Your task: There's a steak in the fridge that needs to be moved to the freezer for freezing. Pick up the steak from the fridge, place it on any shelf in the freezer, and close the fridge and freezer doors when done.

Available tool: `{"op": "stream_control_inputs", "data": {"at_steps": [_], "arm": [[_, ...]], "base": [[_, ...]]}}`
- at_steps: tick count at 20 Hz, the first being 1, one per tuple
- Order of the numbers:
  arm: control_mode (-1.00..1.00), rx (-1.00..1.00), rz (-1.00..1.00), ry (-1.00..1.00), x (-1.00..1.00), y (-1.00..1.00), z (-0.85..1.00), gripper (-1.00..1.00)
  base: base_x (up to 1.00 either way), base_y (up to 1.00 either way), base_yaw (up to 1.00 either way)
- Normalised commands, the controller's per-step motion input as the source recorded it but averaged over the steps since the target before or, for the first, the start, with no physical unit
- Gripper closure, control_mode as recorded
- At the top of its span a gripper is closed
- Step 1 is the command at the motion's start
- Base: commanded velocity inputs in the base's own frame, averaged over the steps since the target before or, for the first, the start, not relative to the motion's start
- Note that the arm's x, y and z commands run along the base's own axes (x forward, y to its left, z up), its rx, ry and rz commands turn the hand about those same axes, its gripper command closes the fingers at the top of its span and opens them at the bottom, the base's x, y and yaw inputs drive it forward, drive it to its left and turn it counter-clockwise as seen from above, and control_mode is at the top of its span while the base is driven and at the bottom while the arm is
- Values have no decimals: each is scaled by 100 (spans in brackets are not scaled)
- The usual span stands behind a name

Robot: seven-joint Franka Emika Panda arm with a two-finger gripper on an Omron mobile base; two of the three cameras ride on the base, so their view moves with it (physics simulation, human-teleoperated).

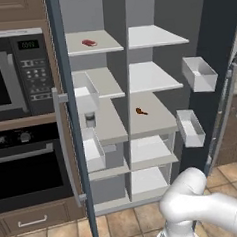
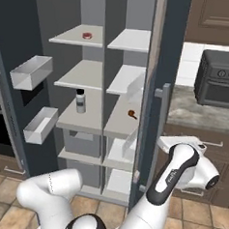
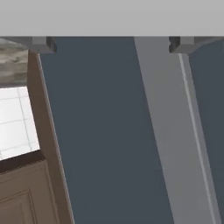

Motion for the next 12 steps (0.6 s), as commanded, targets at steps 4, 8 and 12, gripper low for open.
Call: {"op": "stream_control_inputs", "data": {"at_steps": [4, 8, 12], "arm": [[-100, -8, 0, 0, 75, 100, -26, -100], [-100, -6, 0, 0, 62, 100, -20, -100], [-100, -2, 0, 0, 23, 100, -11, -100]], "base": [[0, 0, 0], [0, 0, 0], [0, 0, 0]]}}
